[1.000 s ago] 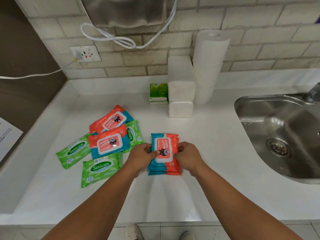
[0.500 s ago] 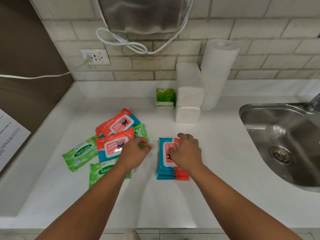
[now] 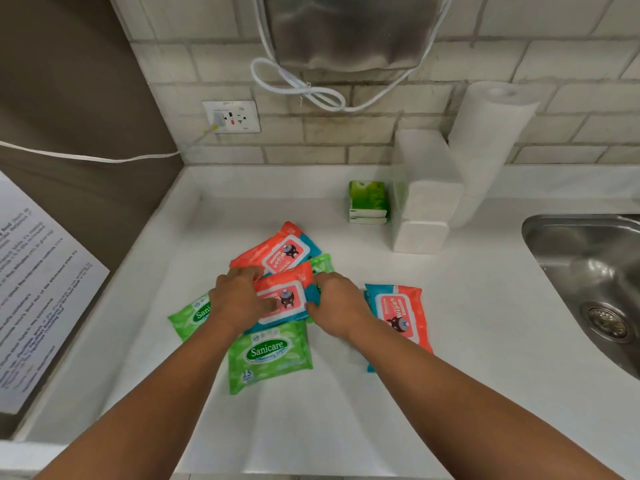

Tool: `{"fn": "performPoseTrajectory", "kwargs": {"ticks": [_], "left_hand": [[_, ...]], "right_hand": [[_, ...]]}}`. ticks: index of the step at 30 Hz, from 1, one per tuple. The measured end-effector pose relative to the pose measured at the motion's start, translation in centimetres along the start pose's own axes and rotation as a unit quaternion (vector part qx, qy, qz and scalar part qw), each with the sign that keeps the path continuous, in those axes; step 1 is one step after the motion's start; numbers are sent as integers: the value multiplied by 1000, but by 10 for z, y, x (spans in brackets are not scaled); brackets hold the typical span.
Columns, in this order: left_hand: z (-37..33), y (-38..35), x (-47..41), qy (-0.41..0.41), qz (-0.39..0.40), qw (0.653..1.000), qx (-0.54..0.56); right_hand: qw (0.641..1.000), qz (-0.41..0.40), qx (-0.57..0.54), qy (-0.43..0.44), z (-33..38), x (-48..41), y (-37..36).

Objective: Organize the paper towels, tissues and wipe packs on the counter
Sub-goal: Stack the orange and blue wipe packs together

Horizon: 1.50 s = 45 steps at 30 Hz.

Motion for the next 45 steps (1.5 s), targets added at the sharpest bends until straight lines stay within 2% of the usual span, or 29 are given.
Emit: {"fn": "performPoseTrajectory", "kwargs": {"ticks": [11, 16, 19, 26, 31, 36, 41, 45], "left_hand": [[28, -8, -20, -25, 51, 997, -51], [30, -7, -22, -47, 66, 994, -68], [29, -6, -20, -49, 75, 994, -68], [24, -1, -15, -63, 90, 991, -74], [15, 6, -8, -73, 89, 993, 38], [5, 27, 0, -89, 76, 978, 171], [-23, 41, 7, -120, 66, 980, 144], [-70, 42, 26, -179, 70, 980, 42]], "right_hand": [[998, 3, -31, -50, 18, -26, -21], [992, 3, -108, -72, 21, -33, -26], [985, 21, -148, -88, 20, -38, -28], [982, 67, -156, -82, 18, -44, -32], [963, 67, -245, -85, 11, -39, -29], [936, 61, -344, -48, 8, -24, -7], [959, 12, -282, -8, -2, -10, 29], [973, 45, -225, 8, -15, 3, 60]]}}
Point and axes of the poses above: each hand's wrist, its own x-axis away from the middle knuckle, its own y-axis out of the back of the hand, z = x × y, the point moved 5 cm from there along -x, towards the middle knuckle, and after that the axes turned 13 degrees about x, right-handed, at the moved point
